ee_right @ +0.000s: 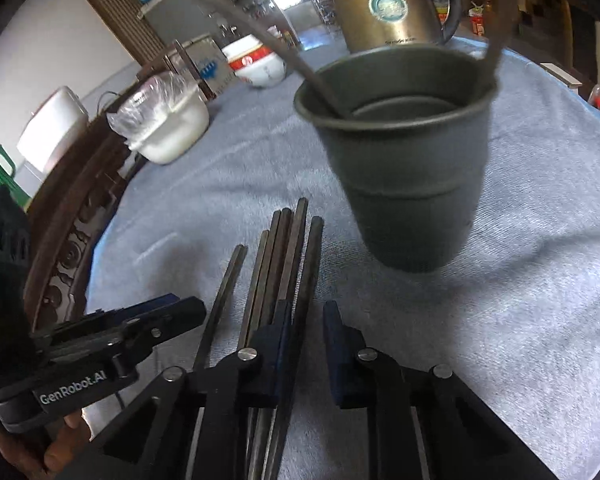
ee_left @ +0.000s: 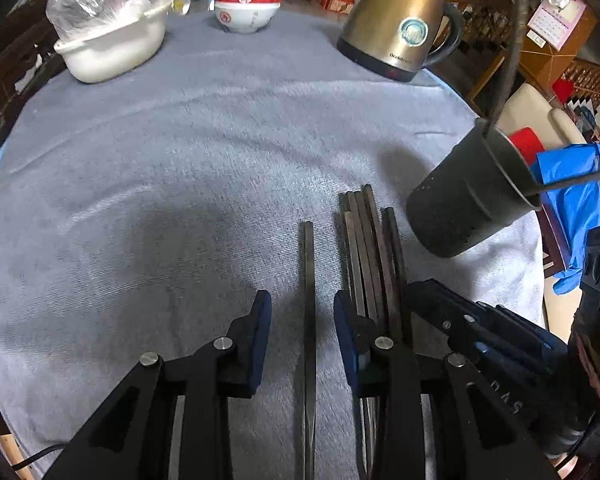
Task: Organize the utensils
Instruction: 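Grasp another chopstick with the left gripper while the right gripper grasps one too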
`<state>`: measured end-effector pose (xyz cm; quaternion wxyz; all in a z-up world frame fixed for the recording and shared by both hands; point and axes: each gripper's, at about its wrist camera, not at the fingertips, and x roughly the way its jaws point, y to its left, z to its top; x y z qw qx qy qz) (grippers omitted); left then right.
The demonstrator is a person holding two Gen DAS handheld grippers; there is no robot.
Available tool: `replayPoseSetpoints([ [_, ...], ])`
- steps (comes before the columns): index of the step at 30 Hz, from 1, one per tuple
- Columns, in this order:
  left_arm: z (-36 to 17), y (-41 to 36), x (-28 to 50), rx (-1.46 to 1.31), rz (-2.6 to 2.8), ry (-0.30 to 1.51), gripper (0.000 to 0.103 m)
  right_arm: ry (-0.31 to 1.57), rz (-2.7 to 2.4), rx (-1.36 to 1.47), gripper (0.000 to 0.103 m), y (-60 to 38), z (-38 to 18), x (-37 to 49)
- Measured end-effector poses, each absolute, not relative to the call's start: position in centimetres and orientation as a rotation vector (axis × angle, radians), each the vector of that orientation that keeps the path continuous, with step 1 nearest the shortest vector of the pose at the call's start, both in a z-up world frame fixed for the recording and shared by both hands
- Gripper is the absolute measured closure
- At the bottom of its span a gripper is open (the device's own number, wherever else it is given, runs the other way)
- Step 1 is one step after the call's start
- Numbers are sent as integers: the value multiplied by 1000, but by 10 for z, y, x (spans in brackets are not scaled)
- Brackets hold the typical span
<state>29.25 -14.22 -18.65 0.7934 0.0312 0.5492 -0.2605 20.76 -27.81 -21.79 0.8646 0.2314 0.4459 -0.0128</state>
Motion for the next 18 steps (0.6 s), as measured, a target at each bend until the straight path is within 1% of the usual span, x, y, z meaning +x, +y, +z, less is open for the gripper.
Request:
replayPoseSetpoints([
  [3, -193, -146, 296, 83, -560, 1199, 77, 956, -34, 485, 85, -277, -219, 215],
  [6, -202, -144, 301, 75, -551, 1233, 87, 975, -35, 472, 85, -273, -220, 219],
  [7, -204, -142, 302, 73, -540, 1233, 94, 977, -34, 461, 85, -271, -220, 219],
  [13, -202, -118, 305, 43, -512, 1218, 94, 983, 22, 496, 86, -256, -223, 227],
  [15, -202, -108, 304, 41, -503, 1212, 94, 985, 44, 508, 93, -248, -224, 229],
  [18, -202, -91, 305, 46, -483, 1205, 94, 980, 74, 496, 94, -235, -223, 229],
])
